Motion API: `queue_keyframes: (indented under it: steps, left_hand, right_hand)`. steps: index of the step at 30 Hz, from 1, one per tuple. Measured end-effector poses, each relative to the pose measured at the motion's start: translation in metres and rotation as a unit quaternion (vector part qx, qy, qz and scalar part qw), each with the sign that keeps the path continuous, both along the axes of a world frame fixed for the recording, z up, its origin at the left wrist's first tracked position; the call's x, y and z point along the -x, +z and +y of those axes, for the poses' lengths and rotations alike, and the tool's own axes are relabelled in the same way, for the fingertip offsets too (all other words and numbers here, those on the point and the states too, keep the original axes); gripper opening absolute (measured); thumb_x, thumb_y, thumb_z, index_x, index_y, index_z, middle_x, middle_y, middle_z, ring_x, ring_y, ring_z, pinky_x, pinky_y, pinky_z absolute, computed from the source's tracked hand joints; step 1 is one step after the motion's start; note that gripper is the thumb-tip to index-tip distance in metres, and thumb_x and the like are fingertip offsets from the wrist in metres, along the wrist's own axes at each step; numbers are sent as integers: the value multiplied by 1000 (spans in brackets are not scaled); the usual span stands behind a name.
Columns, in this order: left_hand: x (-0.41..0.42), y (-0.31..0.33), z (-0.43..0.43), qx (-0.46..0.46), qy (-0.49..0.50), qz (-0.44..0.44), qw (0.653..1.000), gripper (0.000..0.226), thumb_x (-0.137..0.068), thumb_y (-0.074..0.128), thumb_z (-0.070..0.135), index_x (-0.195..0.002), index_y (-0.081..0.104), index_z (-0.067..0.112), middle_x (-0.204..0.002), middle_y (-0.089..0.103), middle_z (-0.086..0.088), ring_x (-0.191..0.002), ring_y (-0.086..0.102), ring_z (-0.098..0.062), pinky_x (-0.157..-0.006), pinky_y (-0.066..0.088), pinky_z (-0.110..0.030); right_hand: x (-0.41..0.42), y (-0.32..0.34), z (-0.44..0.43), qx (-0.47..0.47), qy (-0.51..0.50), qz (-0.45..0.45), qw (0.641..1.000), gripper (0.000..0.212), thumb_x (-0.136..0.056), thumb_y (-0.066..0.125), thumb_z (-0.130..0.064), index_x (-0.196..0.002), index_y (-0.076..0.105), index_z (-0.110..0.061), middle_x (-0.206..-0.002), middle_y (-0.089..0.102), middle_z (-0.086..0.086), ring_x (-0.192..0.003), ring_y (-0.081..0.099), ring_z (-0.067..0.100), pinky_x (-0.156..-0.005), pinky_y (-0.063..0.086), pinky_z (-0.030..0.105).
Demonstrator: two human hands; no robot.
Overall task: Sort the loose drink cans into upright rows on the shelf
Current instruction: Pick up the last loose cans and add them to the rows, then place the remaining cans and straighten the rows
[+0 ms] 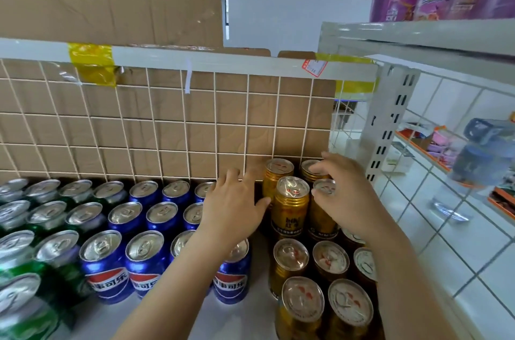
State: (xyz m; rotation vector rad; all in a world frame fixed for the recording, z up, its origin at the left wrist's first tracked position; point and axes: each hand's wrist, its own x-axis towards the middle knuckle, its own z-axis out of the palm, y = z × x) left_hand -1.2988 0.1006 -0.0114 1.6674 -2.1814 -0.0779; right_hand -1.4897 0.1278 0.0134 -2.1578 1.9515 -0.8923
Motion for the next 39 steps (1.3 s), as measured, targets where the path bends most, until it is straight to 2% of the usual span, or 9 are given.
queue_keyframes:
  steps: [2,5,10,16,21,25,28,36,39]
  left_hand:
    - [-14,5,3,18,27,-1,999,58,-91,46,50,-141,29,25,-142,36,-5,-131,37,-27,-101,41,-39]
    - [-43,11,12,41,76,-6,996,59,-90,47,49,-141,29,24,-143,36,-6,-132,35,-28,-101,39,-41]
    - [-117,14,38,44,195,-12,980,60,-88,48,51,-139,28,27,-138,38,-6,-128,36,-31,-97,37,-44]
    - [-227,11,77,41,297,-6,954,59,-87,48,53,-138,32,28,-139,37,-8,-127,36,-33,-98,36,-44]
    - [-330,8,125,55,352,-2,934,59,-89,49,48,-141,28,30,-141,36,-7,-129,36,-32,-99,35,-41]
    - [-421,4,161,46,392,1,919,60,-89,49,49,-141,27,28,-140,36,-8,-126,37,-33,-97,36,-41]
    - [-481,-4,186,36,406,4,913,63,-88,49,50,-142,25,28,-143,32,-7,-127,37,-33,-98,37,-41]
    - [-603,-16,231,16,443,23,896,64,-88,50,48,-143,23,29,-144,30,-6,-129,34,-31,-101,35,-40]
    - [-642,-18,234,11,453,26,891,63,-89,51,47,-143,26,27,-143,32,-7,-128,36,-32,-100,35,-41]
  right_hand:
    - [-23,4,4,11,8,40,999,37,-88,58,-22,-125,53,-28,-147,33,-8,-138,21,15,-111,20,33]
    - [-72,2,9,30,41,93,994,40,-90,55,-32,-128,48,-32,-143,37,-10,-134,27,15,-109,27,31]
    - [-159,-9,14,1,117,120,986,44,-92,51,-32,-135,41,-29,-142,39,-8,-132,31,16,-111,28,33]
    - [-262,-16,20,31,204,150,967,45,-86,57,-32,-128,48,-23,-132,48,-3,-123,40,25,-104,32,39]
    - [-373,-16,43,61,271,149,949,46,-77,69,-26,-120,56,-15,-123,55,8,-114,49,34,-95,40,46]
    - [-472,-15,63,62,310,156,936,48,-86,60,-34,-130,46,-22,-133,47,3,-124,41,30,-104,33,45]
    - [-538,-20,76,45,318,129,938,48,-85,59,-33,-130,48,-20,-133,48,5,-124,41,31,-105,33,44]
    - [-670,-41,100,13,382,100,919,46,-82,63,-28,-125,53,-16,-128,53,9,-121,44,33,-100,37,50]
    - [-715,-46,98,16,386,92,918,48,-77,57,-34,-121,56,-14,-124,57,11,-117,48,37,-98,39,51]
